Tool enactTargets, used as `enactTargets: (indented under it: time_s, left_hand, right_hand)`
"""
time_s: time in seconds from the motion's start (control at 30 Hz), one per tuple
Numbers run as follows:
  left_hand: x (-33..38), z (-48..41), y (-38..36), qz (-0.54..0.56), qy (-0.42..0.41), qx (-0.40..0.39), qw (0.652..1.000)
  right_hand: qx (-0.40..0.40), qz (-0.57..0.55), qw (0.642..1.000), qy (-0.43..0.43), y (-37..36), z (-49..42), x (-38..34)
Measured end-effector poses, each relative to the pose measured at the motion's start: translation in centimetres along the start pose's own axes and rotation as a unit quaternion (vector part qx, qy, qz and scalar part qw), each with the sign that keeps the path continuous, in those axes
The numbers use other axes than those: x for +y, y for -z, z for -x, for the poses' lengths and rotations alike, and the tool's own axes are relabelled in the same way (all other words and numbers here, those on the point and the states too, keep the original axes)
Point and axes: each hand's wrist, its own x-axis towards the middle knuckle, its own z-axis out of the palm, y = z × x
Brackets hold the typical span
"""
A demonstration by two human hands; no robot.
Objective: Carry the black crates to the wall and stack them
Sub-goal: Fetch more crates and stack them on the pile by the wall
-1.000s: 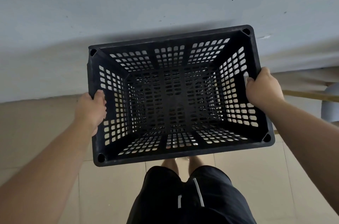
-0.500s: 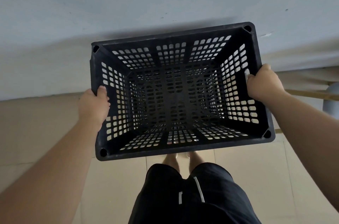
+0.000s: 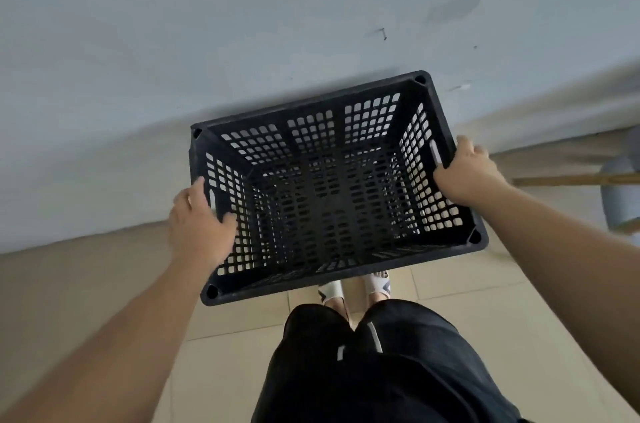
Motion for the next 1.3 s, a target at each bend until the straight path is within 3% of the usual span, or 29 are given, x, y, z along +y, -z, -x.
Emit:
enactTargets:
  time_s: [0.23, 0.7, 1.1, 1.3]
  left_hand:
    - [4.1, 3.6, 0.9, 0.002, -0.139, -0.1, 0.985]
    - [8.7, 9.1, 2.2, -0.062, -0.412, -0.2, 0.887]
    - [15.8, 27.2, -2.1, -0.127, -0.607, -0.219, 0.754]
    - [17.5, 44.0, -7.8, -0.189, -0.7, -0.236, 0.647]
  right_hand:
    - [0.009, -0.02, 1.0, -0.018, 0.9, 5.6, 2.9]
    - [0.099, -0.179, 0.967, -0.153, -7.9, 24.1, 7.6]
    - [0.181, -0.273, 0.901, -0.284, -13.2, 39.3, 21.9]
    - [0.219, -0.362, 0.833, -0.356, -18.1, 48.9, 32.5]
